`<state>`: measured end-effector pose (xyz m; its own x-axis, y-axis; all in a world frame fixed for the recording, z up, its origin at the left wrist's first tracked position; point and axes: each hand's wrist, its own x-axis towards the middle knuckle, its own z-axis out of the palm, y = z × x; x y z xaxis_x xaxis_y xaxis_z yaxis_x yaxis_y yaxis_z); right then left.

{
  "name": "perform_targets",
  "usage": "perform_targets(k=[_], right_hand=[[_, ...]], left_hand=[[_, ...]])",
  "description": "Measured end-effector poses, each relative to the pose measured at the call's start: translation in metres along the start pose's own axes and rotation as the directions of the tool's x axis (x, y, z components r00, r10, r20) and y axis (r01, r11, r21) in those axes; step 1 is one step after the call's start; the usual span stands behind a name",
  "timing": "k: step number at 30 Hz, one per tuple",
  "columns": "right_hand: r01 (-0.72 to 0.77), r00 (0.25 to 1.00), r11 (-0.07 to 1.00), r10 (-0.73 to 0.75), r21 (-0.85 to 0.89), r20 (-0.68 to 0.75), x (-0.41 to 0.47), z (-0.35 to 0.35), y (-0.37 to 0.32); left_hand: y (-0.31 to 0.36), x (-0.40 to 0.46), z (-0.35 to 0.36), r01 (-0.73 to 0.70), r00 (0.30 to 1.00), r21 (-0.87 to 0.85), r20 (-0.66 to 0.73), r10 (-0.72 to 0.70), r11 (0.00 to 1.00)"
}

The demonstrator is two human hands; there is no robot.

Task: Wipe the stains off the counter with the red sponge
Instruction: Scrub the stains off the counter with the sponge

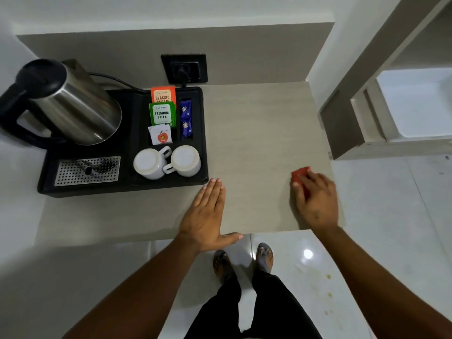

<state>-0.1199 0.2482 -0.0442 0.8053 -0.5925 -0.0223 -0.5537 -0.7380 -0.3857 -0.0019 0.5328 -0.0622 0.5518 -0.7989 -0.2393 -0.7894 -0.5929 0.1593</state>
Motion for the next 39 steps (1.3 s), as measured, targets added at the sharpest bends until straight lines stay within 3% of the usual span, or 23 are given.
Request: perform_targets(k=[2, 4, 6, 9, 12, 16, 20, 29, 34, 39], right_hand=[[-0.155, 0.987, 0.988, 0.155, -0.003, -0.049, 0.013, 0.006, -0.025], [-0.199, 0.978, 0.980, 0.198, 0.001, -0.061, 0.007, 0.019, -0.063], [-0.128, 0.990, 0.992, 0.127, -0.009, -0.053, -0.017, 0.035, -0.098], [0.100, 0.995, 0.995, -0.100, -0.011, 0.016, -0.065, 0.053, -0.116], [0.145, 0.989, 0.989, -0.144, -0.027, 0.029, -0.083, 0.044, -0.073], [-0.076, 0.994, 0.995, 0.070, -0.065, -0.088, -0.060, 0.009, 0.012], [-0.217, 0.973, 0.975, 0.213, -0.038, -0.086, -0.025, -0.001, 0.025], [-0.156, 0.986, 0.986, 0.152, -0.062, -0.063, 0.119, 0.005, -0.014], [-0.124, 0.990, 0.990, 0.118, -0.070, -0.078, 0.228, 0.005, -0.028], [-0.196, 0.979, 0.979, 0.193, -0.055, -0.063, 0.298, 0.012, -0.055]], left_hand=[[0.000, -0.001, -0.001, 0.009, 1.000, -0.006, -0.008, -0.009, 1.000], [0.000, -0.001, -0.001, 0.003, 1.000, -0.020, -0.026, -0.003, 1.000], [0.000, 0.000, 0.003, -0.015, 0.998, -0.038, -0.059, 0.013, 0.999], [-0.001, 0.002, 0.009, -0.020, 0.995, -0.048, -0.101, 0.015, 0.999], [-0.001, 0.003, 0.011, -0.015, 0.995, -0.040, -0.098, 0.011, 0.999], [0.000, 0.002, 0.006, -0.014, 0.997, -0.037, -0.074, 0.011, 0.999], [0.002, 0.001, 0.004, -0.011, 0.998, -0.022, -0.057, 0.010, 1.000], [0.003, 0.000, 0.002, -0.014, 0.997, -0.041, -0.070, 0.011, 0.999], [0.000, -0.001, 0.010, -0.045, 0.988, -0.077, -0.153, 0.033, 0.996], [-0.004, 0.005, 0.014, -0.047, 0.984, -0.117, -0.175, 0.026, 0.992]])
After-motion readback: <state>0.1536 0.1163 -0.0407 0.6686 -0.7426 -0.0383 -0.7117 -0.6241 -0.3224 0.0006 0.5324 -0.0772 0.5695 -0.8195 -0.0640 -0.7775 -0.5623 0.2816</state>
